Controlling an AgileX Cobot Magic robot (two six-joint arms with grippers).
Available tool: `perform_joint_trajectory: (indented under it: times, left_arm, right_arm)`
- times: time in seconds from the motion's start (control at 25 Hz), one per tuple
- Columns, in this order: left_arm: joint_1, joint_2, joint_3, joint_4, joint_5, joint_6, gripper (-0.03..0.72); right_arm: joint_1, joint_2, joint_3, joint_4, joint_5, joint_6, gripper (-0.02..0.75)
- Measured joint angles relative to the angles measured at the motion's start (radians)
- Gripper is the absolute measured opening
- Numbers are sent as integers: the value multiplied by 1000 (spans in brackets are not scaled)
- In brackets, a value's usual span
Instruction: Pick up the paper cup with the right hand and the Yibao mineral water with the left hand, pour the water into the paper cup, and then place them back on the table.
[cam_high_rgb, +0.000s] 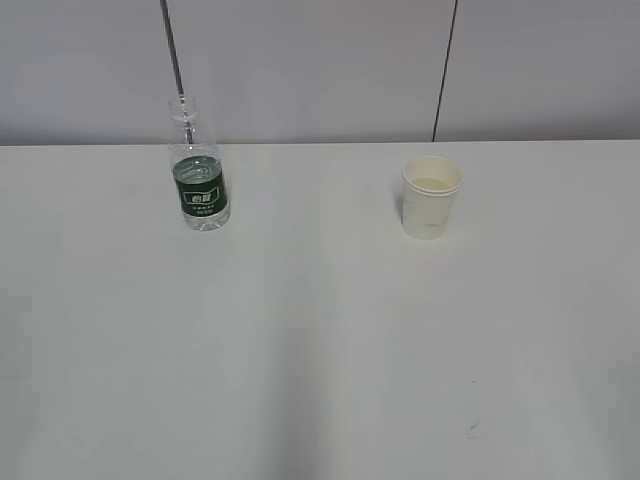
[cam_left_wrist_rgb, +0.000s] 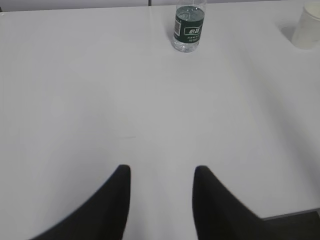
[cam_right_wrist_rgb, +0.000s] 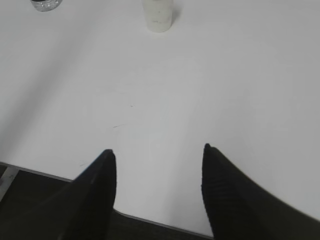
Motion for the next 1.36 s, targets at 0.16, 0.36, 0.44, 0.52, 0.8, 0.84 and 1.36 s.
perform_joint_trajectory:
  times: [0.16, 0.36, 0.44, 0.52, 0.8, 0.84, 1.36]
  left_arm:
    - [0, 0, 0, 0, 0, 0, 269]
    - [0, 0, 0, 0, 0, 0, 269]
    - [0, 0, 0, 0, 0, 0, 269]
    - [0, 0, 0, 0, 0, 0, 269]
    - [0, 0, 0, 0, 0, 0, 269]
    - [0, 0, 0, 0, 0, 0, 269]
    - [0, 0, 0, 0, 0, 0, 269]
  right_arm:
    - [0, 0, 0, 0, 0, 0, 438]
    - [0, 0, 0, 0, 0, 0, 438]
    - [0, 0, 0, 0, 0, 0, 438]
    - [0, 0, 0, 0, 0, -1, 438]
    - [0, 0, 0, 0, 0, -1, 438]
    - [0, 0, 0, 0, 0, -1, 438]
    - [0, 0, 0, 0, 0, -1, 438]
